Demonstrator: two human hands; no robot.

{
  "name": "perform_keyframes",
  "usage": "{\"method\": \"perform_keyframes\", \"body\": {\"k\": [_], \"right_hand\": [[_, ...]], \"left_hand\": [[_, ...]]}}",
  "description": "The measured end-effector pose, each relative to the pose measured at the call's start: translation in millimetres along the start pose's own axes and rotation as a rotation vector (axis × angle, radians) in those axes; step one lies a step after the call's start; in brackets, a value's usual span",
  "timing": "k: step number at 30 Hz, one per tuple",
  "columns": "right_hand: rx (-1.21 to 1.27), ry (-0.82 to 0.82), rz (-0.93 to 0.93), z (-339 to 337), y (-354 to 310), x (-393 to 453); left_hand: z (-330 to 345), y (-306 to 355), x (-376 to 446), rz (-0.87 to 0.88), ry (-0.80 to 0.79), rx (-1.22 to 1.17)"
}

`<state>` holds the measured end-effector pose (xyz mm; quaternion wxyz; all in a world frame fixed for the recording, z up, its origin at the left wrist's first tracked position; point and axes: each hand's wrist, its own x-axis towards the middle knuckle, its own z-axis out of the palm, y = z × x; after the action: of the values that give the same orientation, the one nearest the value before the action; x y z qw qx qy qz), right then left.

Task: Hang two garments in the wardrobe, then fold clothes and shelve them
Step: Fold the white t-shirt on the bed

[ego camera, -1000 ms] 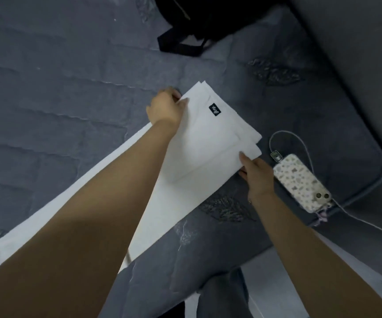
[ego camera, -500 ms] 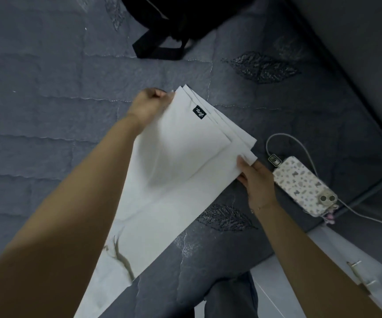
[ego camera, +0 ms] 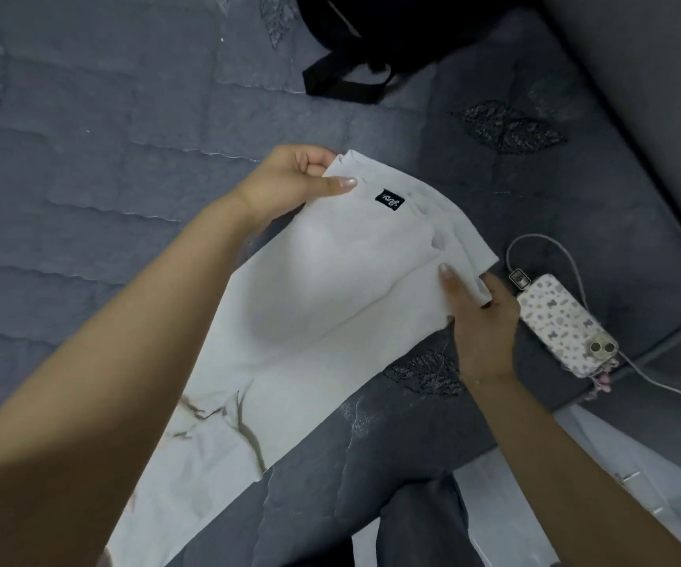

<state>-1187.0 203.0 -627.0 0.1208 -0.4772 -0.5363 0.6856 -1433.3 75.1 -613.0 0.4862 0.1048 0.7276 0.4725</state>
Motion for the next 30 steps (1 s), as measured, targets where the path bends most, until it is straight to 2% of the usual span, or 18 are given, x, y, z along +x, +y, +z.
{"method": "perform_keyframes", "body": {"k": [6,12,17,22,25,30], "right_hand": [[-0.279,-0.224,-0.357,37,-17,-105],[-0.642,-0.502,-0.609,95,40,-218],[-0.849,-0.759,-0.640,152,142,-293],[-0.952,-0.966,-0.602,190,224,-338],[-1.033,-1.002,-0.668,198,253,-352],[-1.225,-1.061,-0.824,191,273,-360]], "left_hand": [[-56,-21,-116,0.107,0.001,0.006],[-122,-111,-254,0.114,0.143,0.080],[-161,-231,-338,0.053,0.375,0.327],[-173,-335,-377,-0.007,0.513,0.359],[-176,-368,-382,0.053,0.583,0.456],[-172,-382,-383,0.083,0.682,0.698]]}}
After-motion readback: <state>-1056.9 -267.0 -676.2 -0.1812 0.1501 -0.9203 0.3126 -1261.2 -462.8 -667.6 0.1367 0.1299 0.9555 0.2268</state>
